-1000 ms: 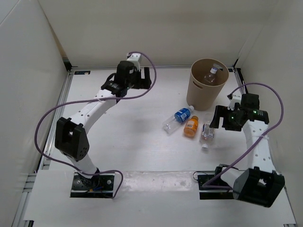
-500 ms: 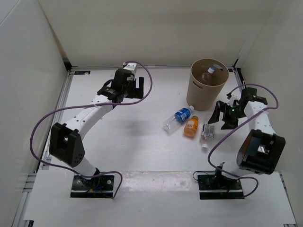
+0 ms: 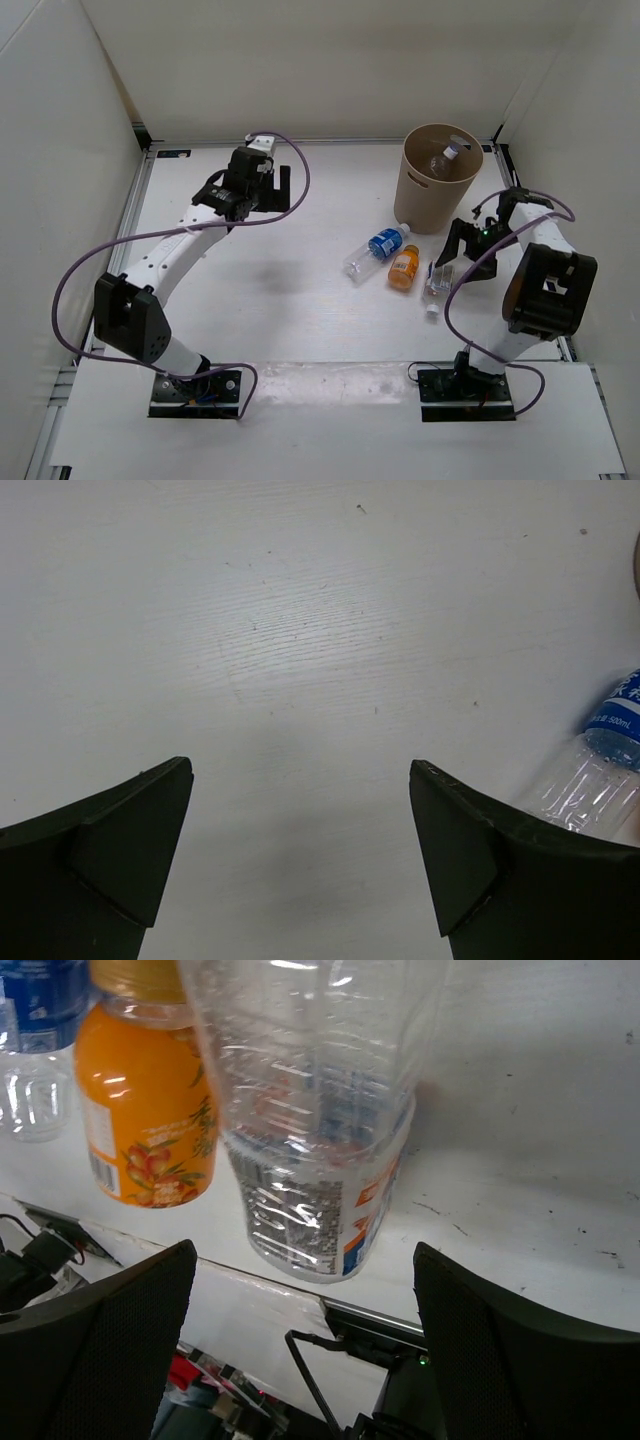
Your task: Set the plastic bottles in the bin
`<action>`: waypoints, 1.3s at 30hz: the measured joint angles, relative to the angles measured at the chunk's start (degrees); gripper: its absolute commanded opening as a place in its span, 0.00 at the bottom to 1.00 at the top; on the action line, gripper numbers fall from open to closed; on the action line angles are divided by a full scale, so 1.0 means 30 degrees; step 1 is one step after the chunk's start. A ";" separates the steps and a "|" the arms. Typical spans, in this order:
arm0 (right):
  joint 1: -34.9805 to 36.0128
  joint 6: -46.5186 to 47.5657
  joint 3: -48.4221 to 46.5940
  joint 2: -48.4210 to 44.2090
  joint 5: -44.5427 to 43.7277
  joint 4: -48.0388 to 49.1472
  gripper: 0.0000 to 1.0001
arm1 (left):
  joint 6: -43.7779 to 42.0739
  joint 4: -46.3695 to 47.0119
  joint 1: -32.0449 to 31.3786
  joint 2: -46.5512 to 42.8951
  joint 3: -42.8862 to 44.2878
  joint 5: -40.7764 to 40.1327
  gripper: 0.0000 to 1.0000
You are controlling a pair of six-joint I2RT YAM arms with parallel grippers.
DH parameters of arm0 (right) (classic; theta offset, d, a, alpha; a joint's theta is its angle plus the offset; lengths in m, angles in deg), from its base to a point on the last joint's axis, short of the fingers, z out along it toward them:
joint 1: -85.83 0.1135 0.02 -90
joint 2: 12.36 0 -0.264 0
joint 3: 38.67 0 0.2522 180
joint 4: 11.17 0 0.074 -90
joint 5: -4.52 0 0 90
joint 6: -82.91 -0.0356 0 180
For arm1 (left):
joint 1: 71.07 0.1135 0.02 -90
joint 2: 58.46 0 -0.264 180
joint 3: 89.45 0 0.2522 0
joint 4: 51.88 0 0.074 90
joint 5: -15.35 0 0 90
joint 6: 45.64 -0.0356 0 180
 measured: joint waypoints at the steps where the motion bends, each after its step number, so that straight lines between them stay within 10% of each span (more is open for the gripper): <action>1: 0.0022 -0.0087 -0.0029 0.0226 -0.0153 0.0007 0.90 | 0.0036 -0.0131 0.0058 -0.0080 -0.0015 -0.0044 1.00; 39: 0.3767 0.0780 -0.1727 0.4044 -0.4991 -0.0648 0.85 | 0.0714 -0.1253 0.0495 -0.0364 -0.1224 -0.0087 1.00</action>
